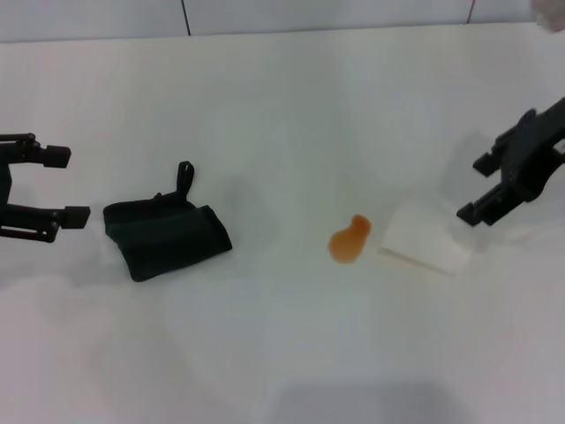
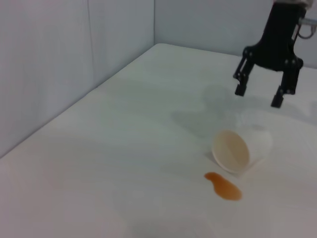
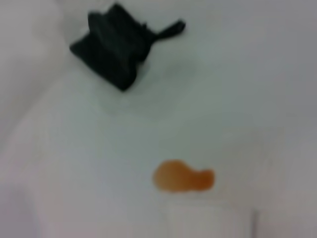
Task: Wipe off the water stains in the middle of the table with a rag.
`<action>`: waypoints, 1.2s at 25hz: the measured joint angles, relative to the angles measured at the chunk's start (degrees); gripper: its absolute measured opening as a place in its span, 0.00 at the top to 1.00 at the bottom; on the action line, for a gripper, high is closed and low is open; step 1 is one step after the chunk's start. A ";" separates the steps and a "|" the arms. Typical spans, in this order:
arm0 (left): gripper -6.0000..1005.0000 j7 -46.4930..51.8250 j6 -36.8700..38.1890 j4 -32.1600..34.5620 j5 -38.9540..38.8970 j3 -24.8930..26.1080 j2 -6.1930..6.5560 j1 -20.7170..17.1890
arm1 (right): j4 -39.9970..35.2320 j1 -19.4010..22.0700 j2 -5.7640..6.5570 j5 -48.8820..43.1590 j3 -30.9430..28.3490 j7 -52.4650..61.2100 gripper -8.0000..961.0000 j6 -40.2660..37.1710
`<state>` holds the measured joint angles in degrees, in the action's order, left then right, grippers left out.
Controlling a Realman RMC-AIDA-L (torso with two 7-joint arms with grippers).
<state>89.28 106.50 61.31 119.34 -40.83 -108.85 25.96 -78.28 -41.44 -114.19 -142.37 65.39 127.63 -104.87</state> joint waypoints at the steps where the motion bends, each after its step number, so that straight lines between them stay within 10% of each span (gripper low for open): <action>1: 0.13 0.03 0.01 0.00 0.00 0.04 0.06 0.11 | 0.00 0.00 0.00 0.00 0.00 0.00 0.17 0.00; 30: 0.13 -2.59 0.02 0.04 0.11 -0.47 -1.90 0.27 | 21.99 -13.92 -1.66 -6.32 17.99 18.12 0.20 10.32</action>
<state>86.68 106.52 61.34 119.45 -41.30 -110.75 26.23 -56.30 -55.36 -115.85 -148.69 83.38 145.75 -94.54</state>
